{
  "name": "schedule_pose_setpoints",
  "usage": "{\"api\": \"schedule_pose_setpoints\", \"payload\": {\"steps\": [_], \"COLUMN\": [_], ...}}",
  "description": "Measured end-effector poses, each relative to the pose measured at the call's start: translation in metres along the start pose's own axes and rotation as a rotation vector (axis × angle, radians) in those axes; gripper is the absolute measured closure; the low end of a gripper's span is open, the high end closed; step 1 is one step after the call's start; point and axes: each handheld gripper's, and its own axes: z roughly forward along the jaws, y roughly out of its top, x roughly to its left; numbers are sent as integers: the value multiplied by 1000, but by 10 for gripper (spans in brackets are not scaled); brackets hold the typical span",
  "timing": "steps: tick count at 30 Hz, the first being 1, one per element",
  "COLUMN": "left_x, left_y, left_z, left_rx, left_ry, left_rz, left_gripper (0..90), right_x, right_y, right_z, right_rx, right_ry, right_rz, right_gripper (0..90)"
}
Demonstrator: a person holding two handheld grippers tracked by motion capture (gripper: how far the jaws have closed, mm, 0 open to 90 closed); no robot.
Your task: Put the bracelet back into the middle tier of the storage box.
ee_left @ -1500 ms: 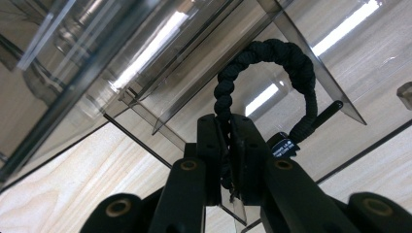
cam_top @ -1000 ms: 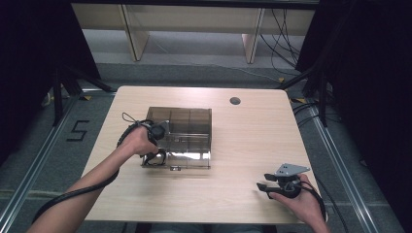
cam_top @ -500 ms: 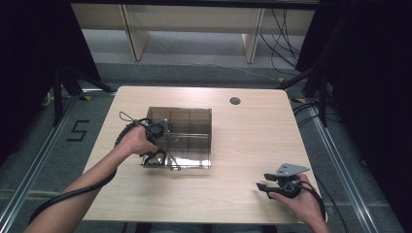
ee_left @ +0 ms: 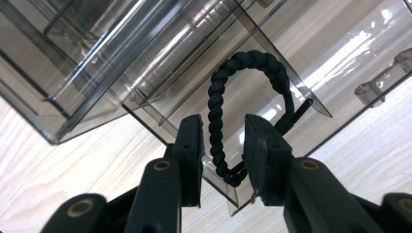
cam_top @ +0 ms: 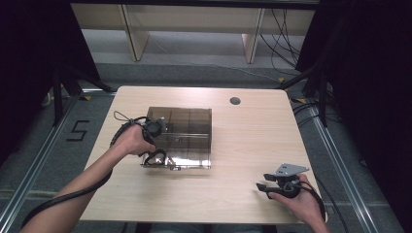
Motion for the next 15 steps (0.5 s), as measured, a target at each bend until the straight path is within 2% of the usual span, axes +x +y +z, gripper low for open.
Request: {"api": "schedule_pose_setpoints", "payload": {"steps": [2,4,5,8,10,11,14,15], "left_x": [0,0,0,-2,-1,-2,-3,-4], "left_y": [-2,-5,-6,-12,-16,-17,-23,-26], "left_z": [-1,-2,-3,-3,-6,-7,-11,-11], "left_rx": [-7,-15,-7,-26,-29,-29,-45,-53], "left_ry": [2,2,0,1,5,0,6,0], "left_rz": [3,1,-2,-5,25,14,38,31], "left_gripper": [659,654,650,638,631,628,619,613], "right_x": [-1,2,1,1,1,1,0,0], "right_y": [0,0,0,-1,-1,0,0,0], "right_z": [0,-1,-1,0,0,0,-1,-1], "right_rx": [0,3,-1,-1,-1,1,-1,-3], "right_ry": [4,-5,-9,-8,-7,-5,-9,-11], "right_rz": [-11,25,11,11,9,13,2,1], "right_gripper": [494,494,494,494,494,494,494,494]}}
